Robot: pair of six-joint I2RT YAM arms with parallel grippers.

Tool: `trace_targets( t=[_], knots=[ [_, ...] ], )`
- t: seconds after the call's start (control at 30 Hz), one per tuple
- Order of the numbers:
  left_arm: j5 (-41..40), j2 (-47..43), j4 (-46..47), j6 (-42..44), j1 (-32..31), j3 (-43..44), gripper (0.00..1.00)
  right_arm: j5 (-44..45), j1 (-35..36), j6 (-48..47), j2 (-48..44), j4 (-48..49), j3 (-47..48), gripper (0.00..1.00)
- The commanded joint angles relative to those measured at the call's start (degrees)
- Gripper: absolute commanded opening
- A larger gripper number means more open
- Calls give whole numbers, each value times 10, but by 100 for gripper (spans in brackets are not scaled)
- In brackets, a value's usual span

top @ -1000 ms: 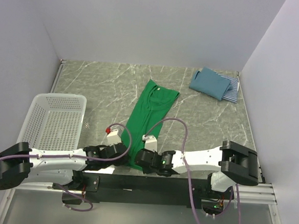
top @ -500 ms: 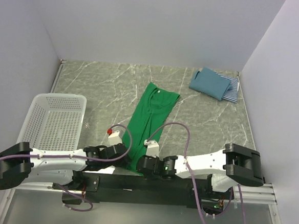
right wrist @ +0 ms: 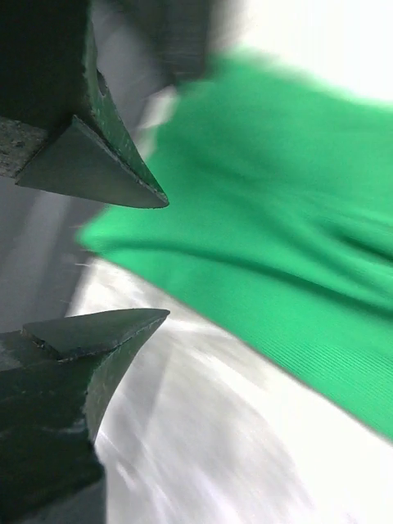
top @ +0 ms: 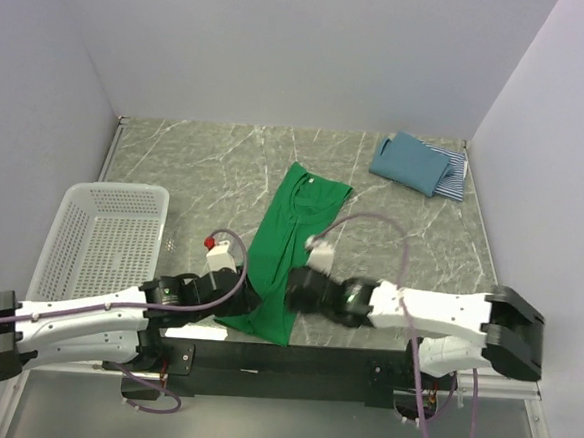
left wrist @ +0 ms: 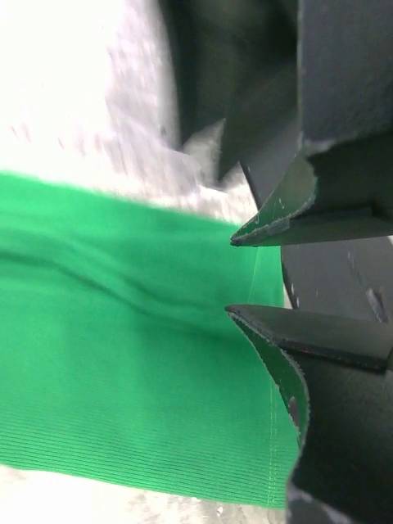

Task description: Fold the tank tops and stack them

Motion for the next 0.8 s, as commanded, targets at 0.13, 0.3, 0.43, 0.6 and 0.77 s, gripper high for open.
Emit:
trace_targets(
  t=[0.13, 0.3, 0.43, 0.6, 0.77],
  knots=[
    [-20, 6, -19, 59, 2, 88, 34, -30, -310, -172, -86, 53, 34, 58],
    [43, 94, 65, 70, -5, 92, 25, -81, -466, -235, 15, 94, 133, 57],
    [63, 175, 116, 62, -24, 83, 15, -110, -547, -259, 146, 113, 222, 56],
    [60, 236, 144, 50, -59, 85, 15, -111, -579, -274, 277, 80, 347, 53],
    [58, 281, 150, 46, -76, 87, 14, -108, -588, -281, 368, 52, 435, 53]
  ],
)
